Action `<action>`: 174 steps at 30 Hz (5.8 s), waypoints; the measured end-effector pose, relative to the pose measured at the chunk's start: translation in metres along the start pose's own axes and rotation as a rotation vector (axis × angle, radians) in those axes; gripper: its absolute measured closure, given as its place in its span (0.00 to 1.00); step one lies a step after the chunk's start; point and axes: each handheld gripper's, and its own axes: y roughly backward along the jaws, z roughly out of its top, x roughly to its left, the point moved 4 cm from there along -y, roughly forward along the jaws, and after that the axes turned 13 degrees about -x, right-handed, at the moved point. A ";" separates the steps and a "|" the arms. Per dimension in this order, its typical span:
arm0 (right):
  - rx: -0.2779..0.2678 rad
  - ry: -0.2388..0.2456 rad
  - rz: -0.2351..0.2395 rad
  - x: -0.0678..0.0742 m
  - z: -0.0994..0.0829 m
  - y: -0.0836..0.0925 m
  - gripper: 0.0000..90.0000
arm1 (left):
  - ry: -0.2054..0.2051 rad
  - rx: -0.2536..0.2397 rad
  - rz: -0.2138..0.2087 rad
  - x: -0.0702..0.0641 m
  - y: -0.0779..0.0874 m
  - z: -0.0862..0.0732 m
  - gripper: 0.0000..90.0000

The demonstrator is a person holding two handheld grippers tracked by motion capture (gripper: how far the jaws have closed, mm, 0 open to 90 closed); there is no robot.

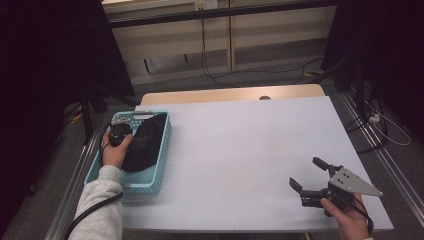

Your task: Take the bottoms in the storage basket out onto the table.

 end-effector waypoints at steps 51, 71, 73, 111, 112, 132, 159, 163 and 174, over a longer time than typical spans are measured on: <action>0.018 -0.014 0.009 0.000 -0.004 -0.001 0.02 | 0.092 0.229 -0.059 -0.021 -0.025 -0.018 0.63; 0.031 -0.023 0.025 0.000 -0.007 -0.002 0.02 | 0.186 0.231 -0.042 -0.012 -0.008 0.001 0.74; 0.029 -0.022 0.026 0.000 -0.006 -0.002 0.02 | 0.179 0.231 -0.043 -0.009 -0.001 0.008 0.74; 0.044 -0.012 0.034 0.003 -0.007 -0.002 0.02 | 0.002 -0.039 -0.287 -0.105 0.059 0.130 0.74; 0.044 -0.012 0.035 0.003 -0.007 -0.002 0.02 | -0.005 -0.046 -0.299 -0.110 0.058 0.130 0.74; 0.048 -0.012 0.041 0.004 -0.007 -0.002 0.01 | -0.033 -0.052 -0.421 -0.170 0.044 0.106 0.74; 0.048 -0.004 0.047 0.004 -0.007 -0.003 0.01 | -0.034 -0.043 -0.550 -0.241 0.012 0.046 0.74; 0.046 -0.006 0.047 0.005 -0.006 -0.003 0.01 | -0.041 -0.032 -0.550 -0.247 0.006 0.034 0.73; 0.048 -0.005 0.051 0.008 -0.006 -0.007 0.02 | -0.053 -0.018 -0.556 -0.256 -0.008 0.004 0.73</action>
